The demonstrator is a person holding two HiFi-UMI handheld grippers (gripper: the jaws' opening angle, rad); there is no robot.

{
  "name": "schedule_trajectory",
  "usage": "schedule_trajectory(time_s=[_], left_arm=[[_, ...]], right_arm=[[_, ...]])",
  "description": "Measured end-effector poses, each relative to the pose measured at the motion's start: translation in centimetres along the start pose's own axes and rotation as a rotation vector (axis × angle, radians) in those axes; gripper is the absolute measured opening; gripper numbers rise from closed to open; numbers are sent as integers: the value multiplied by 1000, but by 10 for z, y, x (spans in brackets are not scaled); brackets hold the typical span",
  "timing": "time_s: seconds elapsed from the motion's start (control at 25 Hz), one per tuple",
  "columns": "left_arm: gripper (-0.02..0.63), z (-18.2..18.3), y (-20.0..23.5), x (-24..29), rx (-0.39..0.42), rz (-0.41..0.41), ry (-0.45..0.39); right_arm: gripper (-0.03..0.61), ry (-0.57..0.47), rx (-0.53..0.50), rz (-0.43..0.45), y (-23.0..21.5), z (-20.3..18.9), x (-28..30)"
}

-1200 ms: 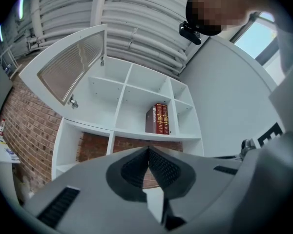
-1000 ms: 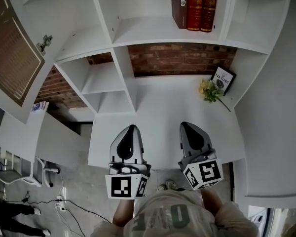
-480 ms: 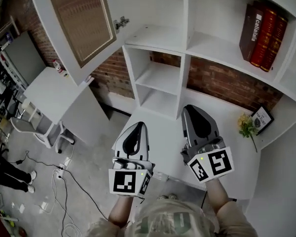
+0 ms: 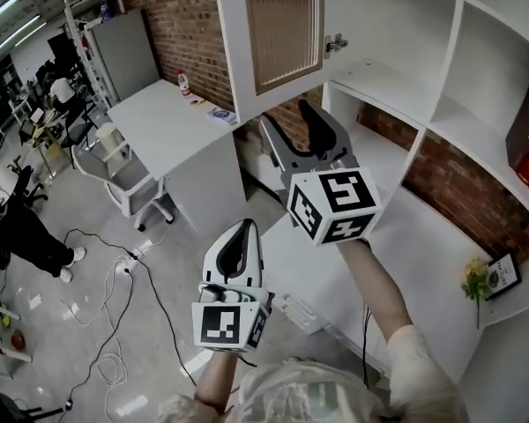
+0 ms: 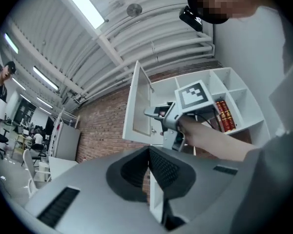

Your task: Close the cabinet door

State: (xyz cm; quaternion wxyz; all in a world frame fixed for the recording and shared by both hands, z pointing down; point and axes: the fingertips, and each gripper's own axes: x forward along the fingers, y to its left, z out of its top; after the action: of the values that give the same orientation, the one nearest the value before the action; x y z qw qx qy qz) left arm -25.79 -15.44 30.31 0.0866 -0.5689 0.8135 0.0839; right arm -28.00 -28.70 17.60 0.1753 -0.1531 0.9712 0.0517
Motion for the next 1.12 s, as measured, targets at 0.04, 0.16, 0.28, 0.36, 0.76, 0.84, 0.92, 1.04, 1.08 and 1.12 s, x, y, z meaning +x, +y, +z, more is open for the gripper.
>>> schedule_trajectory(time_s=[0.04, 0.16, 0.28, 0.36, 0.76, 0.84, 0.92, 1.04, 1.08, 1.12], left_arm=[[14, 2, 6, -4, 2, 20, -5], [14, 6, 22, -12, 8, 67, -14], [14, 5, 35, -23, 8, 97, 2], [14, 2, 43, -30, 6, 115, 12], [14, 0, 63, -38, -13, 149, 1], [14, -3, 66, -37, -24, 153, 3], [14, -5, 68, -36, -36, 153, 5], [14, -6, 67, -36, -44, 148, 9], [14, -6, 66, -36, -45, 146, 9], [14, -6, 66, -36, -45, 144, 9]], right_arm=[[244, 9, 9, 7, 4, -1, 14], [244, 23, 1, -11, 8, 0, 53], [244, 31, -8, -67, 8, -2, 80], [244, 52, -4, -92, 10, -11, 92], [242, 95, -120, -185, 6, -38, 123], [231, 89, -120, -196, 6, -37, 123], [225, 96, -111, -197, 6, -36, 123], [221, 103, -114, -198, 6, -35, 122], [219, 103, -116, -195, 6, -35, 122], [218, 103, -116, -190, 7, -34, 122]])
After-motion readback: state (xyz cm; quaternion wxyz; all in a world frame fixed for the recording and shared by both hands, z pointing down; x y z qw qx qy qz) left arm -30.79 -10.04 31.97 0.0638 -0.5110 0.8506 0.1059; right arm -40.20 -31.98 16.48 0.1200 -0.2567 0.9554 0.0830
